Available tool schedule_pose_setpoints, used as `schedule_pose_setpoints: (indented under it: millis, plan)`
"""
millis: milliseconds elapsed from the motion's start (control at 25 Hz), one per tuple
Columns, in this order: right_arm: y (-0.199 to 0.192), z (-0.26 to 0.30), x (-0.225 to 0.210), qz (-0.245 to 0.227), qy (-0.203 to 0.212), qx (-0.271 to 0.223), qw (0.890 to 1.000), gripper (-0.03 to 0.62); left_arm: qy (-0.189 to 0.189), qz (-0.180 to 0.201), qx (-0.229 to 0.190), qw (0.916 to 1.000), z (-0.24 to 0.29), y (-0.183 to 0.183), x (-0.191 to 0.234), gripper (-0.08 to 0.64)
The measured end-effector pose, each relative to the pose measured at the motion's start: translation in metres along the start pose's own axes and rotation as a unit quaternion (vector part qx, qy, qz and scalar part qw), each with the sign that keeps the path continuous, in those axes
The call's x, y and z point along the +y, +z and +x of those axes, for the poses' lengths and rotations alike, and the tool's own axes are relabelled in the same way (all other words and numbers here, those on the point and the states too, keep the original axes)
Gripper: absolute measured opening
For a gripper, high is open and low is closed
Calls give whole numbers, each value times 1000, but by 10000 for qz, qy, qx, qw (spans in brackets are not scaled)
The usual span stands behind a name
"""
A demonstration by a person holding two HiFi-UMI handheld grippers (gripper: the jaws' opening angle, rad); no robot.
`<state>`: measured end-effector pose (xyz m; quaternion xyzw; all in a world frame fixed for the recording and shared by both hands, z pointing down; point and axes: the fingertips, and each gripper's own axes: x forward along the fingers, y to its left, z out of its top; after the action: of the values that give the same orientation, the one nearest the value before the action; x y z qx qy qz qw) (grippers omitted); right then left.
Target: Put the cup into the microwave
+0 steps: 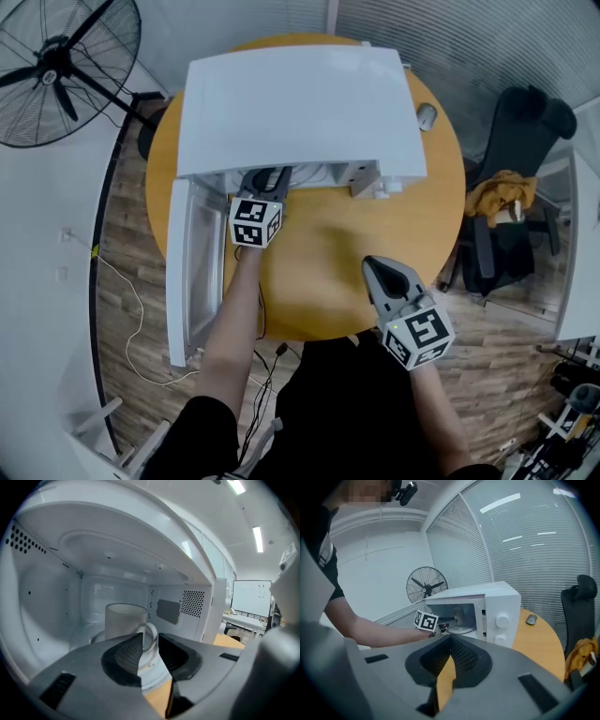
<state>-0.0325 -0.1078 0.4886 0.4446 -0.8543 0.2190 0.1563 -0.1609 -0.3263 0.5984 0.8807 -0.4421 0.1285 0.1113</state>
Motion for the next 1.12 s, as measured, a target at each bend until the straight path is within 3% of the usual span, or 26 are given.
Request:
schedule_pose_setpoints:
  millis: [360,800,1120]
  plan:
    - [6,-17,-1,-97,272,-193,9994,9,217,-48,128,9997,-37,-9,-23,81]
    - [2,-69,-13,-297,762,-376,9959,9,722,-175,134,9971,-95,-6,-89,80]
    - [-11,-119,-20,-451,1119,-498,9914,9,1057,-60,108,9943,-140,1,-151,52]
